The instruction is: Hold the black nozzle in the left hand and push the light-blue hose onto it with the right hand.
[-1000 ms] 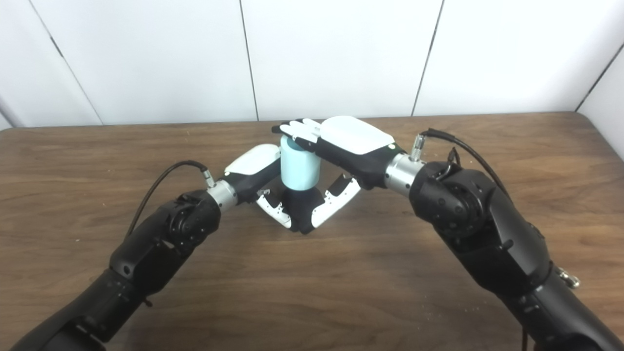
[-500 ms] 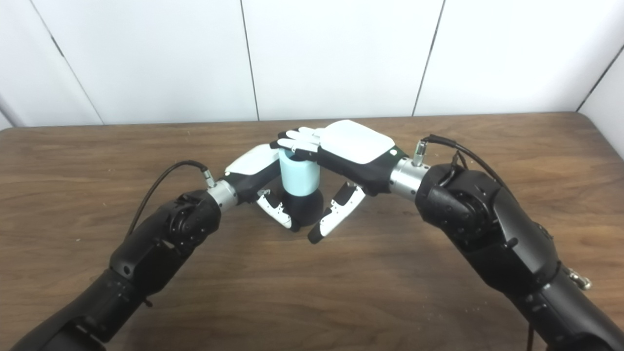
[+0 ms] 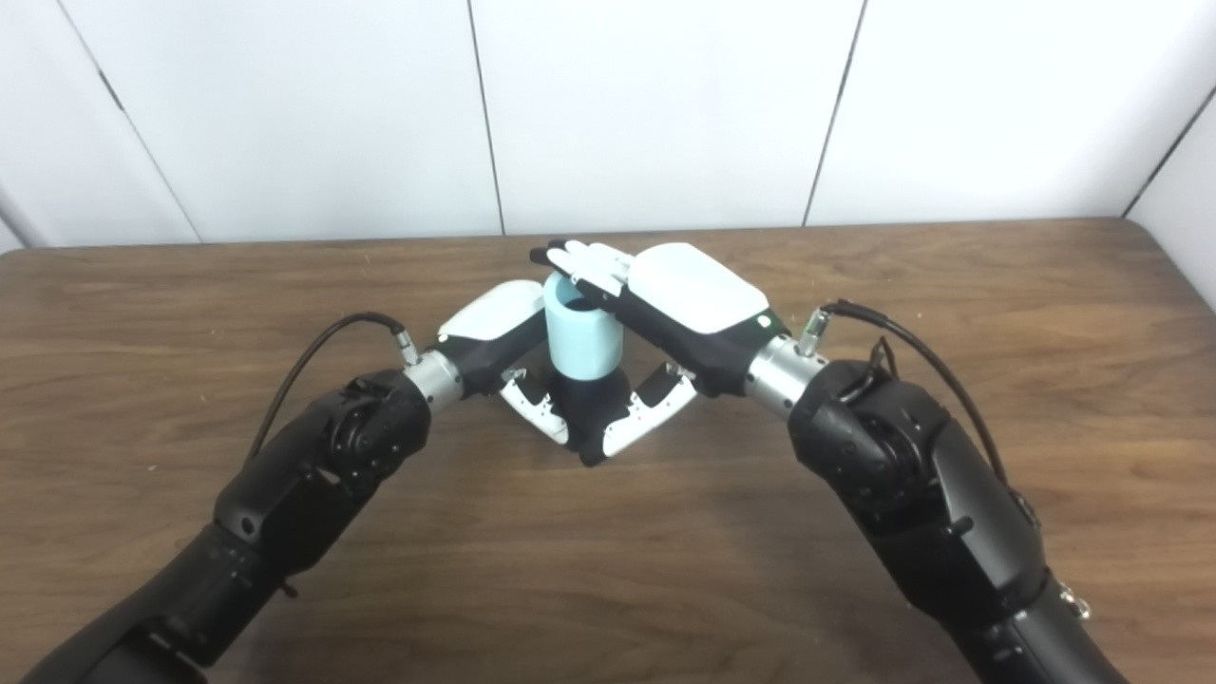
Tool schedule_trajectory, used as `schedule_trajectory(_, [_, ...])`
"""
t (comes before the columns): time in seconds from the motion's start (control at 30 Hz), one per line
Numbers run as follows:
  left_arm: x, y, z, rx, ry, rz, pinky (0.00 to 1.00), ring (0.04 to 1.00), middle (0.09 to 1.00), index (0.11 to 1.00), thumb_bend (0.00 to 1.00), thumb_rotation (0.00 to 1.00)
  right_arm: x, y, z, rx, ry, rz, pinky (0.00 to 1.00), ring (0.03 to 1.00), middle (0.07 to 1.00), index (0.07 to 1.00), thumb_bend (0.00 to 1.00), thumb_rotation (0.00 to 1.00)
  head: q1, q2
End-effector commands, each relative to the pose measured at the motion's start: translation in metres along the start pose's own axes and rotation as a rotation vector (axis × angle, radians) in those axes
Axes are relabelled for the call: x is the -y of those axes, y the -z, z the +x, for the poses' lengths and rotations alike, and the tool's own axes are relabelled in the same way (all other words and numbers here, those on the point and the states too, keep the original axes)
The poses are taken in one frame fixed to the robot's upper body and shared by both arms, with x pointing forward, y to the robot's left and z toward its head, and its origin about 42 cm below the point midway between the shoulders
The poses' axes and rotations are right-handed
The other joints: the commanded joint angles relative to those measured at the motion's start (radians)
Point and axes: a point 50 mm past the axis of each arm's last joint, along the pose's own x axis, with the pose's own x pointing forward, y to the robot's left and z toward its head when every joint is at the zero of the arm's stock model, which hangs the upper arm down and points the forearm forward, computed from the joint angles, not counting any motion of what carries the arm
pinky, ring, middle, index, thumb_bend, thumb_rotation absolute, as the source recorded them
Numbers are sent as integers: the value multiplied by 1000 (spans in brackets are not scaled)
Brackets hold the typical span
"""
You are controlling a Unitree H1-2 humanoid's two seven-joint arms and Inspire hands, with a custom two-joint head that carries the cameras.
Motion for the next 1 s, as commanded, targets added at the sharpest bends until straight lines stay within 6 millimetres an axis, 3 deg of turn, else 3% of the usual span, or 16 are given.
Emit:
schedule_trajectory(0.0, [15,31,-14,-147,95,50,1000,614,481,489,526,0,14,0,0,-9,-15,-28,865,980,1000,984,740,446,4,5])
schedule_trajectory(0.33, [16,32,-15,-142,95,56,1000,613,482,489,526,0,9,0,-1,22,-54,36,895,953,996,982,744,464,2,6])
schedule_trajectory(0.7, [18,31,-14,-141,97,47,1000,614,493,481,525,0,21,-1,-2,68,-13,34,869,850,911,953,750,473,5,5])
schedule_trajectory(0.97, [18,32,-14,-141,99,52,1000,616,485,486,526,0,33,0,0,110,180,41,814,933,973,995,717,436,4,-2])
